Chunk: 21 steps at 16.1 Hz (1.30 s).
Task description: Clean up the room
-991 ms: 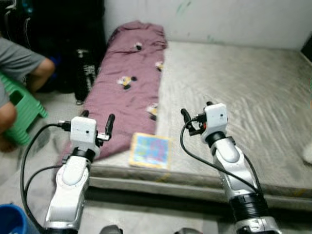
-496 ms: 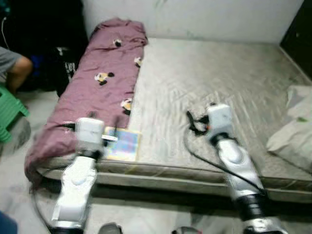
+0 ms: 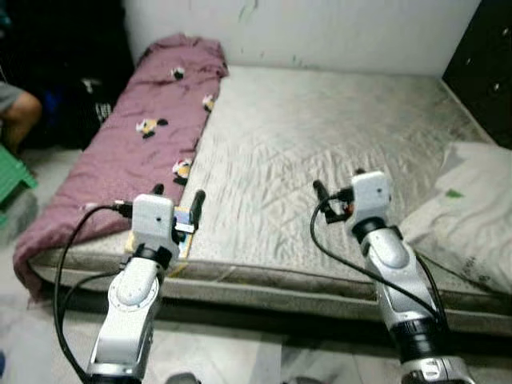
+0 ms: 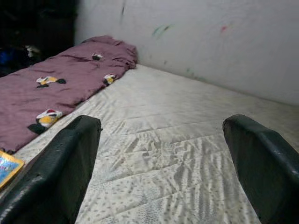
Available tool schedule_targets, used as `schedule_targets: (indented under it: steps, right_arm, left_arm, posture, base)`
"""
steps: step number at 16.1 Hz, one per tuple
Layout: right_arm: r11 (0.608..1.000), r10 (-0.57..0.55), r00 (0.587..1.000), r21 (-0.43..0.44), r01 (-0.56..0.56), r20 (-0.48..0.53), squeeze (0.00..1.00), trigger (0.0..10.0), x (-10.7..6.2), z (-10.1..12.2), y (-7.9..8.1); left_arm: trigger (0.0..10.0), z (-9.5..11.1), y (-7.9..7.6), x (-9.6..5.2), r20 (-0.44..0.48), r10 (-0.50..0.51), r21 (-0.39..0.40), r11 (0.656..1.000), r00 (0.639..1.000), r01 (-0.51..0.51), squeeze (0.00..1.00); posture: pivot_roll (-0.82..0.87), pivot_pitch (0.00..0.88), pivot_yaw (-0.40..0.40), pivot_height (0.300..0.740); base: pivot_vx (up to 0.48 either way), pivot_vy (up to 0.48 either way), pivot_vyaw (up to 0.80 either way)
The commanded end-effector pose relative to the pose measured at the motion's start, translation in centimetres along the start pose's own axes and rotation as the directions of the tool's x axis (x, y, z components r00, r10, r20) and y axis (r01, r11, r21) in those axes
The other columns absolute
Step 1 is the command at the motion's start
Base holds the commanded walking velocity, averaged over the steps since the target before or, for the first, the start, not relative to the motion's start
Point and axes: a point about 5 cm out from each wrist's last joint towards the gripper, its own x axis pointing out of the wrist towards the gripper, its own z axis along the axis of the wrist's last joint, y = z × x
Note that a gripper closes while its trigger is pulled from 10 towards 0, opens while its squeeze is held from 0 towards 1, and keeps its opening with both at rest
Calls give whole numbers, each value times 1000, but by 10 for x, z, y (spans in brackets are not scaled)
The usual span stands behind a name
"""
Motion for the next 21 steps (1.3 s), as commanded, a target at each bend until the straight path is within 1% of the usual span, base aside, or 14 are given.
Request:
schedule_targets:
  steps: [1,3,5,15,16,18,19,21]
  right_arm:
    - [1000,15,999,16,-16,28,0,10000,3,6,5]
    - [1000,11,1000,24,-12,14,0,10000,4,5,4]
    - [1000,9,1000,25,-9,13,0,10000,4,5,3]
    - [1000,1,1000,24,-1,8,0,10000,5,4,2]
    - [1000,-2,1000,26,2,3,0,10000,5,4,2]
    - [1000,-2,1000,26,2,3,0,10000,5,4,2]
    - [1000,-3,1000,26,3,3,0,10000,5,4,2]
    - [1000,-1,1000,26,1,2,0,10000,5,3,1]
  left_arm:
    - [10000,4,4,0,19,-2,7,1000,1000,2,0]
    - [10000,4,3,0,26,-9,1,1000,1000,9,0]
    - [10000,5,3,1,27,-11,-3,1000,1000,11,0]
    - [10000,5,2,0,30,-22,-7,1000,999,22,0]
    - [10000,4,3,0,26,-21,-7,1000,999,21,0]
    - [10000,3,3,1,17,-13,-4,1000,1000,13,0]
    - [10000,2,4,1,8,-2,6,1000,1000,2,0]
    - [10000,0,5,2,-4,21,1,1000,1000,-21,0]
  posture:
    - [-30,0,-34,740]
    - [-34,0,-34,740]
    - [-34,0,-36,740]
    - [-34,0,-36,740]
    - [-35,0,-36,740]
    - [-35,0,-36,740]
    - [-35,0,-36,740]
    - [-32,0,-38,740]
  base:
    - [0,0,0]
    - [246,0,0]
    - [249,0,-606]
    - [294,0,0]
    - [266,0,-556]
    - [0,0,-572]
    - [0,0,0]
    - [0,0,0]
